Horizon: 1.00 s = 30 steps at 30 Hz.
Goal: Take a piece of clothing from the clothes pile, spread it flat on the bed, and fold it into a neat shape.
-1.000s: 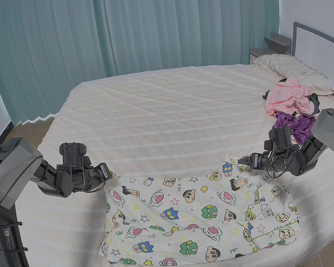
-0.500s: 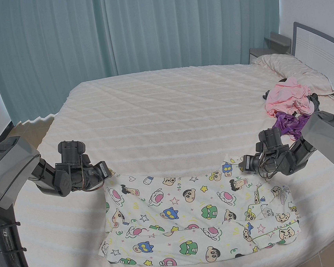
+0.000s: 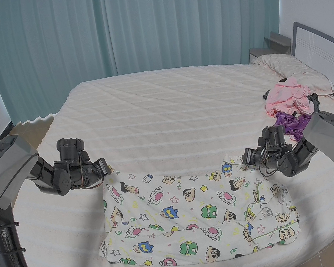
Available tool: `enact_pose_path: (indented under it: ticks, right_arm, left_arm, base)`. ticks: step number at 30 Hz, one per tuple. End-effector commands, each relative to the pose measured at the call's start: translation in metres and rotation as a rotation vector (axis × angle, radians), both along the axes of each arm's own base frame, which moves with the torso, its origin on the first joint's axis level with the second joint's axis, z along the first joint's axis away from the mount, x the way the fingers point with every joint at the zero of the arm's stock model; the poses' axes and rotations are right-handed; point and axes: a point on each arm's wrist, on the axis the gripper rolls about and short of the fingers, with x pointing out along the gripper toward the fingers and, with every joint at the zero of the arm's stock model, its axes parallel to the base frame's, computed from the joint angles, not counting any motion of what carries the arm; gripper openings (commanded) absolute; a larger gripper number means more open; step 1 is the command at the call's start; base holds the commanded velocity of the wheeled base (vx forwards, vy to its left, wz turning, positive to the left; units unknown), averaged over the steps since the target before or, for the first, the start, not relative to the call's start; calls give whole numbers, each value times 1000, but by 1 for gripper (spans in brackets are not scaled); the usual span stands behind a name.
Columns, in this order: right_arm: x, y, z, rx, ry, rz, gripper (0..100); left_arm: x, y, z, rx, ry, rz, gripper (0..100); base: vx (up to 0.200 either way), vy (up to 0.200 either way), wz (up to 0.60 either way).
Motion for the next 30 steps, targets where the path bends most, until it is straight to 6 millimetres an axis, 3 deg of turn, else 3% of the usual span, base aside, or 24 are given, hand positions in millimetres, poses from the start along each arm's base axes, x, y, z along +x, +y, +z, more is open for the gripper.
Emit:
enact_pose_path:
  ticks: [1,16,30]
  right_arm:
    - [-3,-3,4,22,-33,-16,0]
    - [-9,-17,19,75,-98,-76,0]
    - [-22,-27,20,95,-108,-80,0]
  left_arm:
    - [0,1,7,-1,-23,3,0]
    - [1,9,16,-1,-46,24,0]
    - [-2,16,21,6,-53,55,0]
  base:
    - [0,0,0]
    - [0,0,0]
    - [0,0,0]
